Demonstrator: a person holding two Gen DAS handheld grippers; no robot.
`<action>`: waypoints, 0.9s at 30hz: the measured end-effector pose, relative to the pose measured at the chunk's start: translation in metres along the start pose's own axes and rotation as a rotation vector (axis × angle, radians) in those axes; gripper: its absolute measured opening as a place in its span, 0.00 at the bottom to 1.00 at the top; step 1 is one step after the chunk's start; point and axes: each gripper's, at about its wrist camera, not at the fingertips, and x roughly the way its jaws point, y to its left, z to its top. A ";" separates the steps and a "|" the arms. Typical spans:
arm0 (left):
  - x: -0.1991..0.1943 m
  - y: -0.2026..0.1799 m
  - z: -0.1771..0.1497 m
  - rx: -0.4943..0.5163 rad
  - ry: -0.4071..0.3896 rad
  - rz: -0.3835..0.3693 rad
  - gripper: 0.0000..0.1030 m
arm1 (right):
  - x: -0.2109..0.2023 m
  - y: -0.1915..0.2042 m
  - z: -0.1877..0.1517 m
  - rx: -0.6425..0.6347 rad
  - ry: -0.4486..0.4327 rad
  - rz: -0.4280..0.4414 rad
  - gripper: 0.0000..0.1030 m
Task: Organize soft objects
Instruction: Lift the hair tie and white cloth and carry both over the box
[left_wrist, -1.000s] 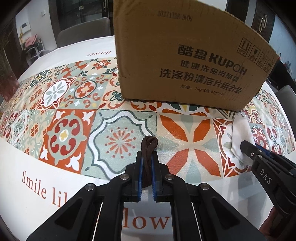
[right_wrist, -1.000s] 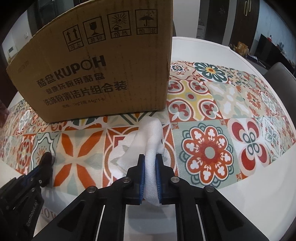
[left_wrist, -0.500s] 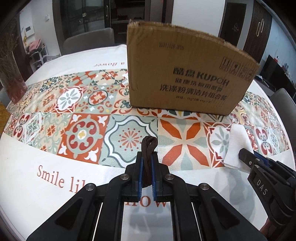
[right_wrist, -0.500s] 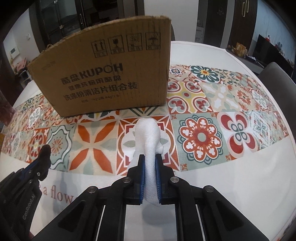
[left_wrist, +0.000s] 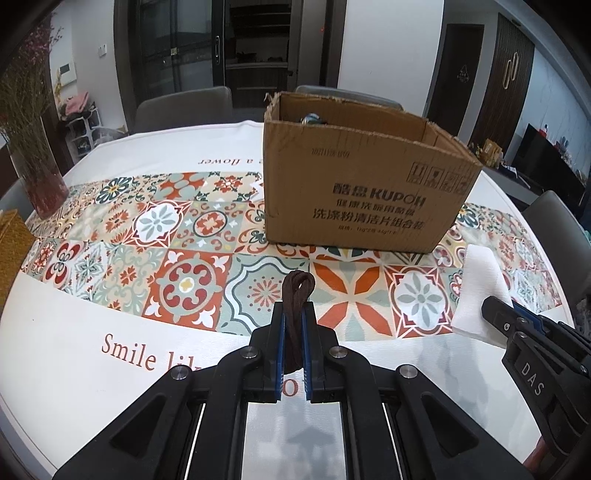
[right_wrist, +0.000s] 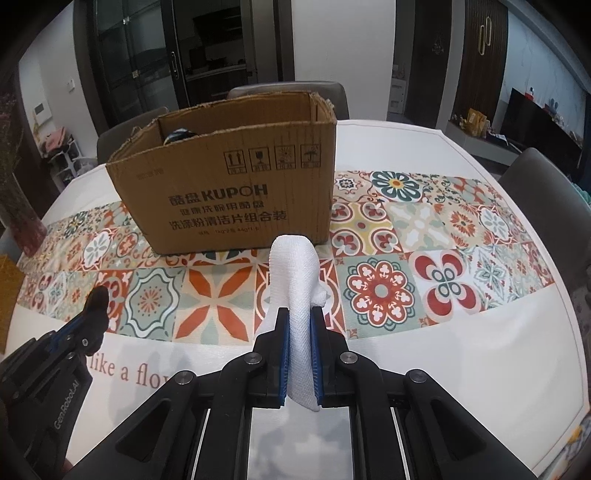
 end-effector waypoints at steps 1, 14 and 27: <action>-0.002 -0.001 0.001 0.002 -0.004 -0.002 0.09 | -0.003 0.000 0.000 0.000 -0.005 0.001 0.11; -0.024 -0.005 0.015 0.010 -0.051 -0.027 0.09 | -0.033 0.001 0.010 -0.006 -0.063 0.020 0.11; -0.035 -0.018 0.050 0.048 -0.085 -0.030 0.09 | -0.047 -0.005 0.041 0.010 -0.107 0.037 0.11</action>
